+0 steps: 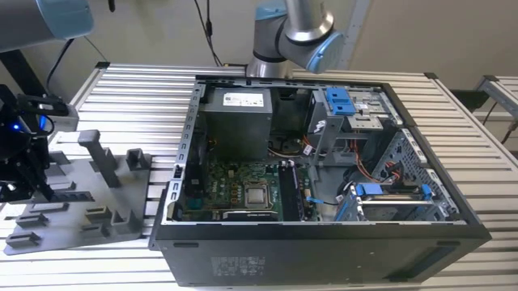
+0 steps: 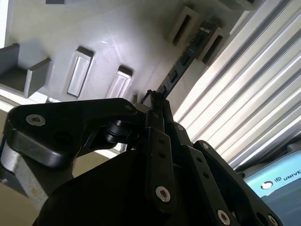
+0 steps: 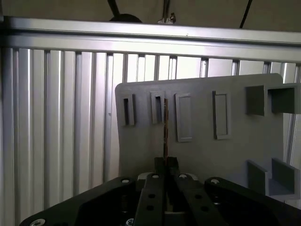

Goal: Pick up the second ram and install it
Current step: 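Pick up the second ram and move it above second insertion slot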

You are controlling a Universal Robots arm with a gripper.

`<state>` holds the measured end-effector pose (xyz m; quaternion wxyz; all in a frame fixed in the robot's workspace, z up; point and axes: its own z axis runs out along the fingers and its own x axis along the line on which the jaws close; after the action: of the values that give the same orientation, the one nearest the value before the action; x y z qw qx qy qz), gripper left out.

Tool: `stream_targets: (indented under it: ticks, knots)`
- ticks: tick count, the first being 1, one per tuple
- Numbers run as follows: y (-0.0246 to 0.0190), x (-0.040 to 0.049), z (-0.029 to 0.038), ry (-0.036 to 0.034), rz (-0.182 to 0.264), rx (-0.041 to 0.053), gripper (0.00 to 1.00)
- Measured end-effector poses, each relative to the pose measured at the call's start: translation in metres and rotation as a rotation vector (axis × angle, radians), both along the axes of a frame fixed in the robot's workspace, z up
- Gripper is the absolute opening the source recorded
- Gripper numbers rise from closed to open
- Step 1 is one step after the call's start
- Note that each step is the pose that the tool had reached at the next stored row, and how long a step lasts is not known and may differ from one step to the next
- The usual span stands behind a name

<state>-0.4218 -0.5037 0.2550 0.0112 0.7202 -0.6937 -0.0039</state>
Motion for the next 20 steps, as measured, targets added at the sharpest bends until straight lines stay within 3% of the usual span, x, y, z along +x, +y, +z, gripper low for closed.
stream_targets:
  ticks: [6, 20]
  knots:
    - [0.0, 0.0, 0.005, -0.0001, -0.002, 0.0001, 0.14]
    - [0.0001, 0.0, 0.009, -0.0015, -0.01, 0.0002, 0.14]
